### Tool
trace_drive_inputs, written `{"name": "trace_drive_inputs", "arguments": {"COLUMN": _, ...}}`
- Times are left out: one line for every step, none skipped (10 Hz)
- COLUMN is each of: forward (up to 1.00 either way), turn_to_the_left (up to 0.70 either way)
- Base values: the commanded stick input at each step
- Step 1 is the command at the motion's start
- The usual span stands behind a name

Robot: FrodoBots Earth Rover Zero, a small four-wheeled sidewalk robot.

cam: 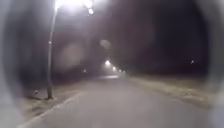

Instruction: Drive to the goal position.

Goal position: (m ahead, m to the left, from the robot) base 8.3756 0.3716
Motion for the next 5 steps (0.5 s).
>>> {"name": "trace_drive_inputs", "arguments": {"forward": 1.00, "turn_to_the_left": 0.04}}
{"name": "trace_drive_inputs", "arguments": {"forward": 1.00, "turn_to_the_left": 0.04}}
{"name": "trace_drive_inputs", "arguments": {"forward": 1.00, "turn_to_the_left": 0.03}}
{"name": "trace_drive_inputs", "arguments": {"forward": 1.00, "turn_to_the_left": 0.03}}
{"name": "trace_drive_inputs", "arguments": {"forward": 1.00, "turn_to_the_left": 0.03}}
